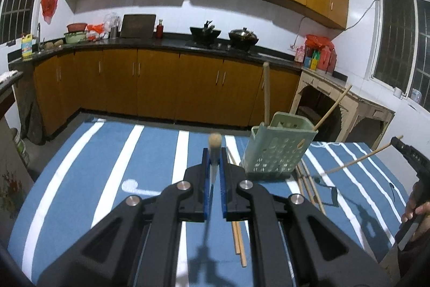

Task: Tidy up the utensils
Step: 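Lift both held chopsticks and carry them above the green holder, then drop the chopsticks into the holder by opening both tools, then move the left tool to grasp a chopstick while the right tool grasps another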

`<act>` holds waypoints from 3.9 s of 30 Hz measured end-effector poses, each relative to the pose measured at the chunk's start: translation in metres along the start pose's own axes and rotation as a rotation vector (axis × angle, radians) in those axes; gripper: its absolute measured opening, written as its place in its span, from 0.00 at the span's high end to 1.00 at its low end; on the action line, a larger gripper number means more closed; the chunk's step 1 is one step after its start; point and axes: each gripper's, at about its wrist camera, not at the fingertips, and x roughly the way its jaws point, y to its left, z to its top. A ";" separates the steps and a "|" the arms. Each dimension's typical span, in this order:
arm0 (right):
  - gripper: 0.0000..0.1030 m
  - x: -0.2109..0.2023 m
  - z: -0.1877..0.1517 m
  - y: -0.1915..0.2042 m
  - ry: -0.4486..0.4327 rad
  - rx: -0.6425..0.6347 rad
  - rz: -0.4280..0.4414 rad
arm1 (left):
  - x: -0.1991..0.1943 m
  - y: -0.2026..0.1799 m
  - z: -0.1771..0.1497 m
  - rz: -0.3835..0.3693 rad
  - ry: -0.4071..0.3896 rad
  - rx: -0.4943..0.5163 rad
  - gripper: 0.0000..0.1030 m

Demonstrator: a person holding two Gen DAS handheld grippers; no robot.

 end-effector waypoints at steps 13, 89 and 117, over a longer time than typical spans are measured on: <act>0.93 -0.027 0.066 0.043 -0.095 0.038 0.270 | -0.030 -0.031 0.047 -0.154 -0.091 0.022 0.93; 0.77 0.101 -0.138 0.050 0.560 -0.164 -0.097 | 0.072 -0.006 -0.084 0.068 0.262 -0.003 0.60; 0.93 0.100 -0.133 0.016 0.536 -0.085 -0.150 | 0.117 -0.031 -0.111 -0.001 0.435 0.066 0.79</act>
